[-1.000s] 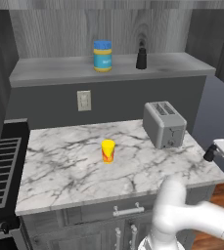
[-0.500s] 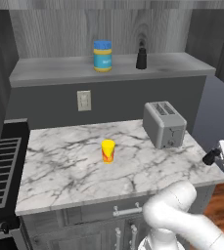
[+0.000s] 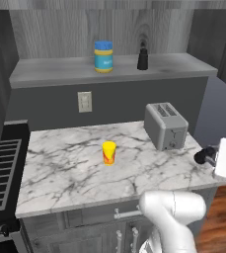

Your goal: There are various items on the counter. Only move the condiments/shakers into the cabinet.

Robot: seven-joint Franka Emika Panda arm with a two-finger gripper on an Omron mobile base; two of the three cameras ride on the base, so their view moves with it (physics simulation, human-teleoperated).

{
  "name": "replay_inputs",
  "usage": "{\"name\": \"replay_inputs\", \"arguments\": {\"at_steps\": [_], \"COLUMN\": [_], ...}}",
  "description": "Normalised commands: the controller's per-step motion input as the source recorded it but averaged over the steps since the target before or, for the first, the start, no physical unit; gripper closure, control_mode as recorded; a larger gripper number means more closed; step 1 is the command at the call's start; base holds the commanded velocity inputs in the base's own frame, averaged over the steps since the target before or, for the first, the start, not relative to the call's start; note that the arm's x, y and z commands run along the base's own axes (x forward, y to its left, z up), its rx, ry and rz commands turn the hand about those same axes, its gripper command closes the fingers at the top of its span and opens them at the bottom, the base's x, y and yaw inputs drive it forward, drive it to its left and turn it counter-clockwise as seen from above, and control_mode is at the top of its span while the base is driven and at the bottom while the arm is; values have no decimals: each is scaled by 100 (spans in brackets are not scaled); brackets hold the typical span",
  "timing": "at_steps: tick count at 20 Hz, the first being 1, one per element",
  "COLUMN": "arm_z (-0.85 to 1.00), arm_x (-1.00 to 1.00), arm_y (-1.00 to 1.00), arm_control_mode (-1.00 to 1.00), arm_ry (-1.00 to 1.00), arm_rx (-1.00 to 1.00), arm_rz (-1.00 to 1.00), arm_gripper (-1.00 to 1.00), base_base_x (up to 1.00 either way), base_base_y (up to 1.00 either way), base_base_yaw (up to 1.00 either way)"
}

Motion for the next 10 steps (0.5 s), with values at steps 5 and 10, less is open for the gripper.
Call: {"name": "replay_inputs", "arguments": {"at_steps": [5,10], "arm_z": [100,100], "arm_x": [-2,1], "arm_y": [62,3], "arm_control_mode": [-100,-100], "arm_ry": [7,32], "arm_rx": [-7,-5], "arm_rz": [-31,-34], "arm_gripper": [100,100], "base_base_x": [0,0], "base_base_y": [0,0], "base_base_yaw": [0,0]}}
